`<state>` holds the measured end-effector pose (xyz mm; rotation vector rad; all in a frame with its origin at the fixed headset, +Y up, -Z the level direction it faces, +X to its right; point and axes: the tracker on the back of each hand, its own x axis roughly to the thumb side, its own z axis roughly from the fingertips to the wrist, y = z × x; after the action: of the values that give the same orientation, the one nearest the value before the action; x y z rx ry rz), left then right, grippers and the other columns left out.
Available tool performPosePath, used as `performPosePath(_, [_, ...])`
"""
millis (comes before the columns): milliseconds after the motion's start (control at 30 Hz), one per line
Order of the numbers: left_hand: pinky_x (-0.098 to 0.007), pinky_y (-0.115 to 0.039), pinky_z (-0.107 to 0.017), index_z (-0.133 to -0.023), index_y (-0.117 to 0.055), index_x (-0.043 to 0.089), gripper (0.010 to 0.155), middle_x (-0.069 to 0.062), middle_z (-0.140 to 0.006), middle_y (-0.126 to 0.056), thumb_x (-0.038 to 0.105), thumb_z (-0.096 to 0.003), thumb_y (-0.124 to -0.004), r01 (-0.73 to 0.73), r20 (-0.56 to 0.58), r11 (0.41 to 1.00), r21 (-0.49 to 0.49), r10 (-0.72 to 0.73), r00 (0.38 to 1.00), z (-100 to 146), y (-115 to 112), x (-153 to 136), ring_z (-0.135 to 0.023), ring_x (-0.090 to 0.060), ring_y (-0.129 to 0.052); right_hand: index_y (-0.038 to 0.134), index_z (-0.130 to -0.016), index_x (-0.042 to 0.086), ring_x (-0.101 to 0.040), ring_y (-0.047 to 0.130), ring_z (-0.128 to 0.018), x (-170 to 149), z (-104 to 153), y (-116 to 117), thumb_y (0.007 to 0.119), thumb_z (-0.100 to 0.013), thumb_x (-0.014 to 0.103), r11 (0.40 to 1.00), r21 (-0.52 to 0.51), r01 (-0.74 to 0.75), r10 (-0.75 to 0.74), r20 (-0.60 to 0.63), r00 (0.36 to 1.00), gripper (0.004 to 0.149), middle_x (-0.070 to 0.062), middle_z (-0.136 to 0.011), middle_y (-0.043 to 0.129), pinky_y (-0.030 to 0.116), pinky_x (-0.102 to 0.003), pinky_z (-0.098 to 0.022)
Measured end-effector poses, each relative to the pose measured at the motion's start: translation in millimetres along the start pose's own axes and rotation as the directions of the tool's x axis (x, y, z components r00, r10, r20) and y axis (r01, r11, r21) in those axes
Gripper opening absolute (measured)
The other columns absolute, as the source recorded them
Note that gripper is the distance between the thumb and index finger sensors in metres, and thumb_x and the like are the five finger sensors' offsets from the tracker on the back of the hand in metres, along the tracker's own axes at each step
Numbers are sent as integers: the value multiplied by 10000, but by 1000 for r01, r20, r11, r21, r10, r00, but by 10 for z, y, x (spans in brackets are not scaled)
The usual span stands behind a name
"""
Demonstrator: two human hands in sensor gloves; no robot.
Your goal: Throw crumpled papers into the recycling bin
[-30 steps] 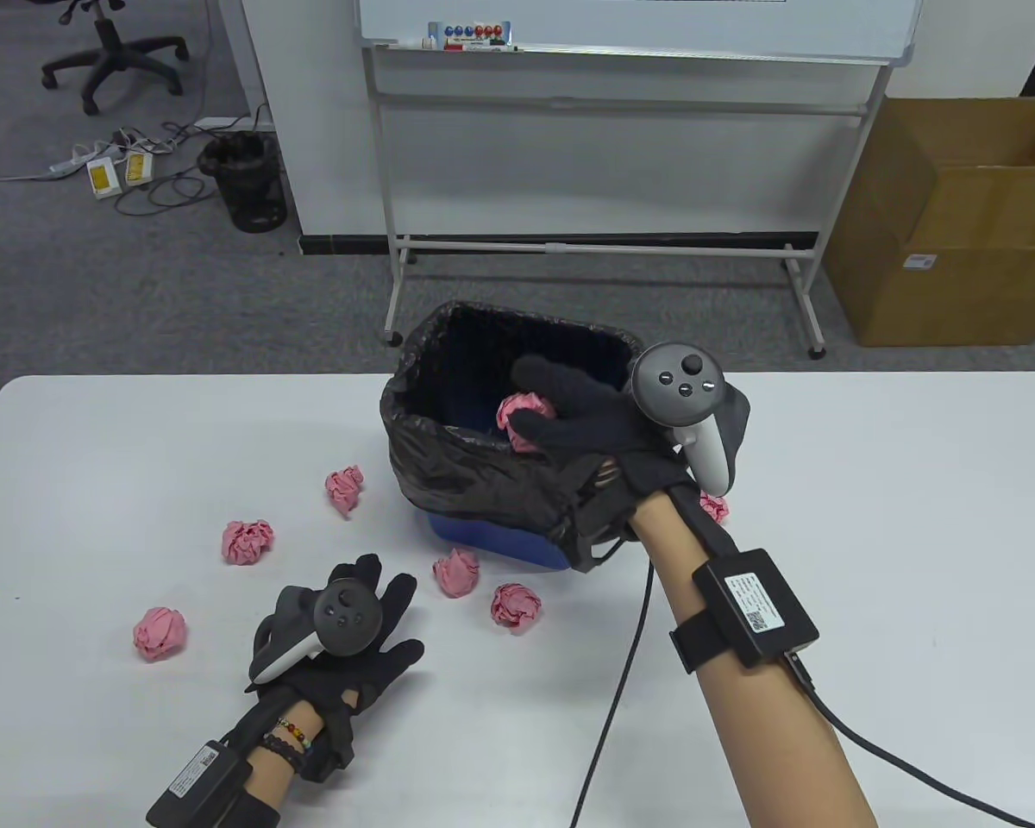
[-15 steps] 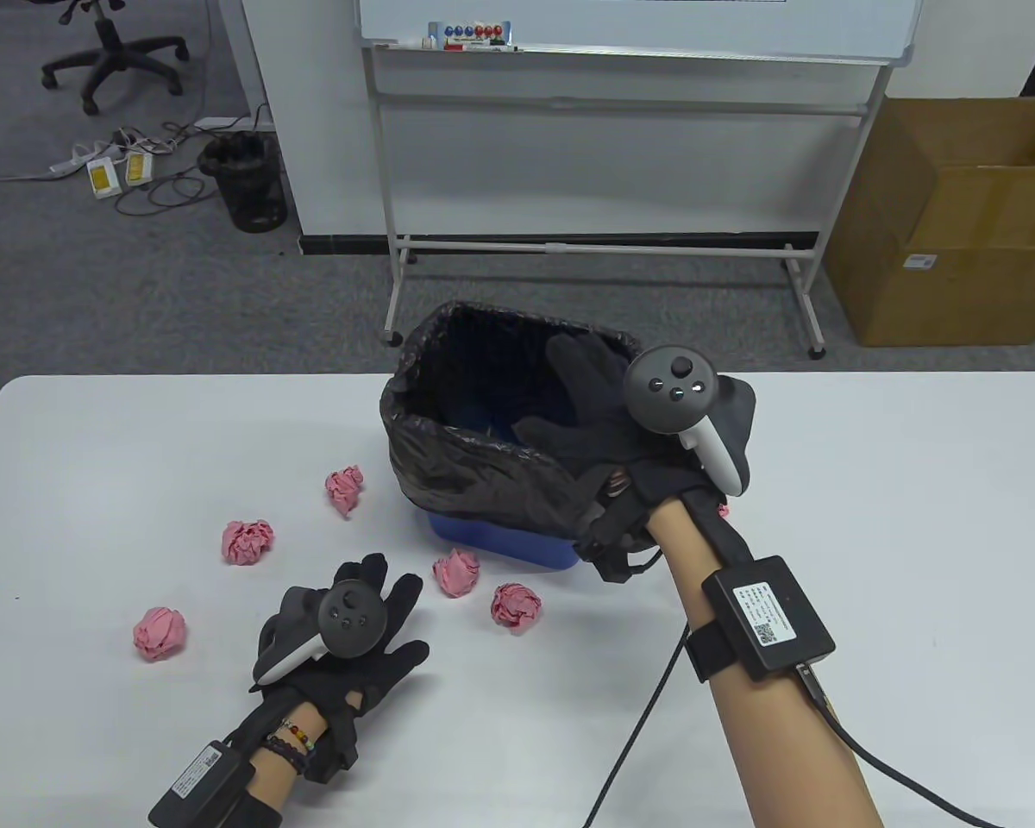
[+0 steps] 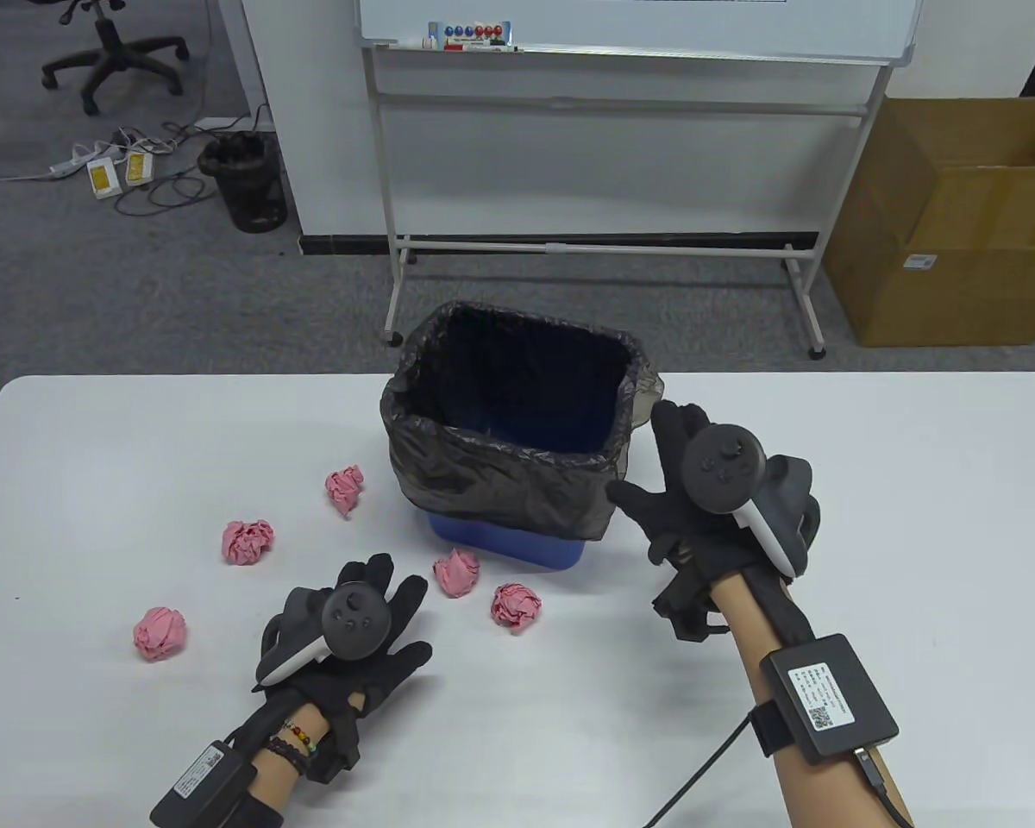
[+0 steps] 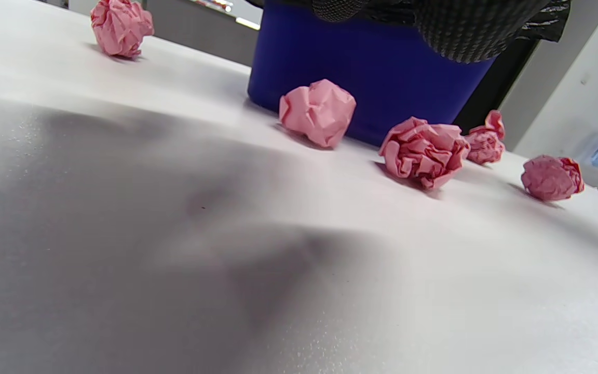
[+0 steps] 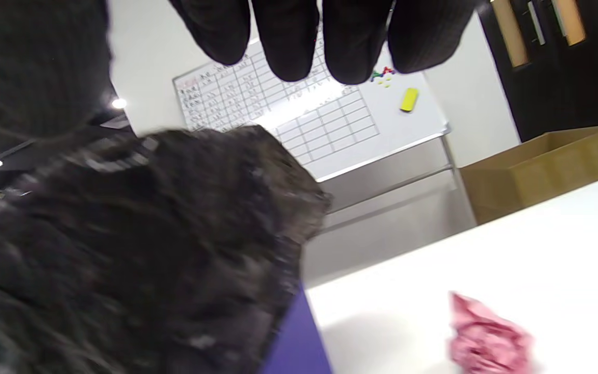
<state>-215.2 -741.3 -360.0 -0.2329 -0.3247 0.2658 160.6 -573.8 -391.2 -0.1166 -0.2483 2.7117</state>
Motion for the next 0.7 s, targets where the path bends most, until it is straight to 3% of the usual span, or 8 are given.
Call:
performPosePath(300, [-720,-246,-712,-1140,-342,268,787,-176,-1205,-102,575,-483,-647,10,9,1000,6,-10,1000,-1,-9,27,-1082,-485,-135,444,-1087,311,-348,582,-1095,-500,-24,452,843,-287,651,995,40,-95,99,-113,989,957,-31,-1173,522,582,-538,-740])
performPosePath(700, [-721,-246,-712,-1140,-344,265,788,-181,-1204,-102,575,-483,-648,14,6,1000,11,-14,1000,8,2,29,-1082,-487,-135,473,-1079,319,-354,636,-1072,-930,-56,1016,876,-275,633,962,127,-242,266,-230,936,952,-27,-1159,552,629,-523,-724])
